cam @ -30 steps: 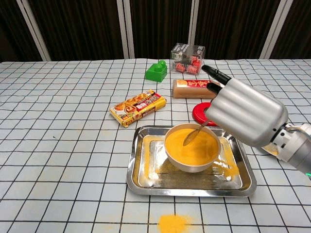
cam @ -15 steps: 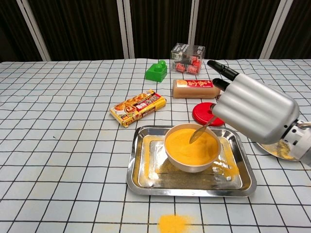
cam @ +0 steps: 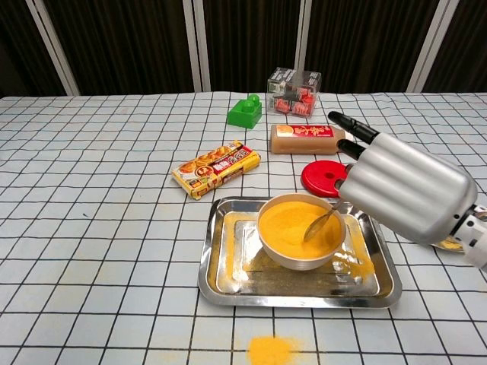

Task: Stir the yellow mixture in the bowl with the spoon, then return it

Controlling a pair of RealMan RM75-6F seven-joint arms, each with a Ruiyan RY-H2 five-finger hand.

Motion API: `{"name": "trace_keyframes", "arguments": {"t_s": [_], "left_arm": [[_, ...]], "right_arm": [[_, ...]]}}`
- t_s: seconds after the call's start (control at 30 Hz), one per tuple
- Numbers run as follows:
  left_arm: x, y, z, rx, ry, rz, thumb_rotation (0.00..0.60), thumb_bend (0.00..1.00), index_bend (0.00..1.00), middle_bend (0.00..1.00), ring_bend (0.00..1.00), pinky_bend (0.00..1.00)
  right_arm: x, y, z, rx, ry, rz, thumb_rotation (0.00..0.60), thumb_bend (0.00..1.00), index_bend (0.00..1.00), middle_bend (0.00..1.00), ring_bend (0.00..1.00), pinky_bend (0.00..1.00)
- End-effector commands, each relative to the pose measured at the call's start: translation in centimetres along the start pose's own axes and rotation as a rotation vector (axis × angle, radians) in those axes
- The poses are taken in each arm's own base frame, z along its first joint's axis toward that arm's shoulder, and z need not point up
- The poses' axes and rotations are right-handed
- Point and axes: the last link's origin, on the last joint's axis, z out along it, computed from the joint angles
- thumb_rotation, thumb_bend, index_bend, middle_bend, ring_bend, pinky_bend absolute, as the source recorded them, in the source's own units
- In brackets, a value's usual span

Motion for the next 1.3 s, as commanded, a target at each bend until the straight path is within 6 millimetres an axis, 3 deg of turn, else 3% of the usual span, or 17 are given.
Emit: {"name": "trace_keyframes", "arguments": {"t_s": [0.03, 0.87, 1.03, 1.3], "left_arm": [[0.0, 0.0, 0.0, -0.002, 0.002, 0.0, 0.6, 0.0, 0.0, 0.0, 0.0, 0.0], [0.1, -0.1, 0.0, 0.0, 0.004, -0.008, 0.6, 0.0, 0.0, 0.0, 0.0, 0.0], [0.1, -0.1, 0.0, -0.002, 0.002, -0.006, 0.6, 0.0, 0.0, 0.0, 0.0, 0.0], [0.2, -0.1, -0.1, 0.001, 0.008, -0.009, 0.6, 0.0, 0.0, 0.0, 0.0, 0.0]], "right_arm": [[-0.2, -0.3, 0.0, 0.003, -0.008, -0.001, 0.6, 0.81, 0.86, 0.66, 0.28, 0.0], [-0.8, -0.4, 2.6, -0.039, -0.028, -0.014, 0.6, 0.81, 0.86, 0.66, 0.28, 0.0], [-0.4, 0.2, 2.3, -0.048, -0.013, -0.012, 0.6, 0.81, 0.86, 0.66, 0.28, 0.0], [-0.1, 1.2, 0.2, -0.031, -0.009, -0.023, 0.6, 0.81, 0.86, 0.66, 0.28, 0.0]]}}
